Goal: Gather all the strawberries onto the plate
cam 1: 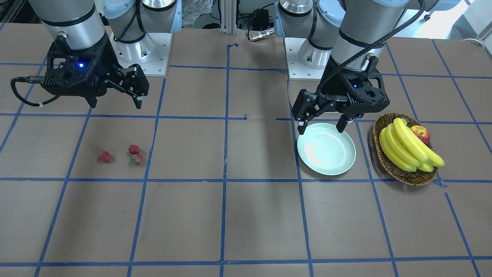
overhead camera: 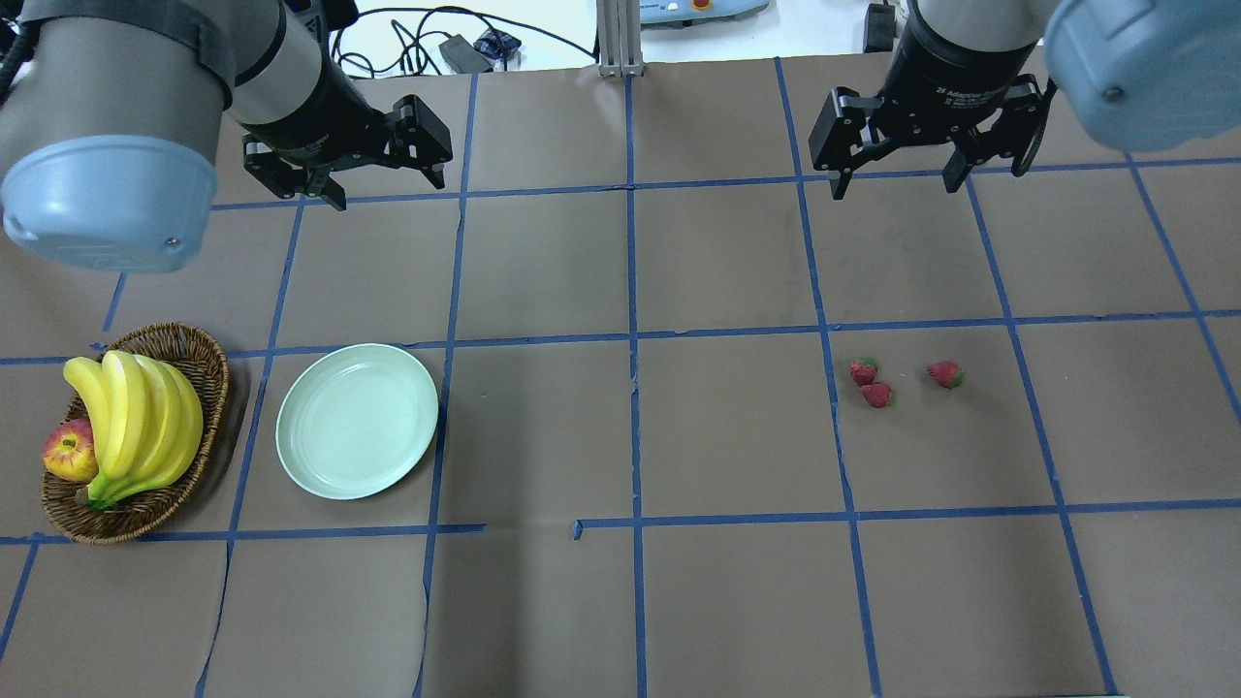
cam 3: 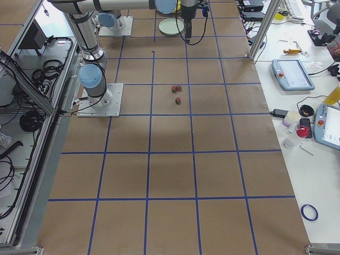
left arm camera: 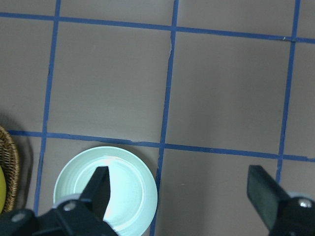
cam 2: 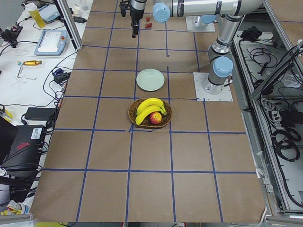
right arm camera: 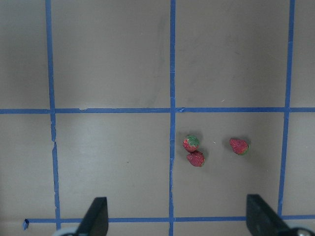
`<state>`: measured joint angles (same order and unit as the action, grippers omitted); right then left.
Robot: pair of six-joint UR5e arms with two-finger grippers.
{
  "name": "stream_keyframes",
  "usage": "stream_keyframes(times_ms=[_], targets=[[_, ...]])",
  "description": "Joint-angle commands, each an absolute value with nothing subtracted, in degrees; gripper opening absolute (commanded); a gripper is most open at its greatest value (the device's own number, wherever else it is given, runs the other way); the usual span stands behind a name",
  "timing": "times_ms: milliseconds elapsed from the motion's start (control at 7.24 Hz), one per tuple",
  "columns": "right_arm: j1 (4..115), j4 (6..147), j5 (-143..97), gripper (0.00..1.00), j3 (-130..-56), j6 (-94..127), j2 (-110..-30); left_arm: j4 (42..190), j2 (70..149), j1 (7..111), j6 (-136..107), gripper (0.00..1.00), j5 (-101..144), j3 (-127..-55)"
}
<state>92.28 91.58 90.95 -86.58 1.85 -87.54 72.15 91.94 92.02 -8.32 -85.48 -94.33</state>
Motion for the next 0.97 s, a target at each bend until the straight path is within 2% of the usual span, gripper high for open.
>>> stream_keyframes(times_ms=[0, 138, 415, 691, 829], targets=[[92.3, 91.6, 90.9, 1.00, -86.6, 1.8, -87.5, 78.9, 91.1, 92.0, 1.9, 1.00, -87.9, -93.3], [92.3, 91.6, 91.1, 1.00, -86.6, 1.8, -87.5, 83.8, 90.8, 91.8, 3.9, 1.00, -89.6, -91.6], [91.7, 92.5, 90.9, 1.00, -87.2, 0.7, -86.8, 84.2, 90.8, 91.8, 3.5, 1.00, -90.8, -91.5], [91.0, 94.3, 92.2, 1.00, -88.2, 0.6, -81.0, 84.2, 90.9, 91.9, 3.4, 1.00, -90.8, -91.8], [88.4, 98.8, 91.7, 1.00, -91.5, 0.2, -78.9, 84.2, 90.9, 91.9, 3.7, 1.00, -90.9, -92.2]])
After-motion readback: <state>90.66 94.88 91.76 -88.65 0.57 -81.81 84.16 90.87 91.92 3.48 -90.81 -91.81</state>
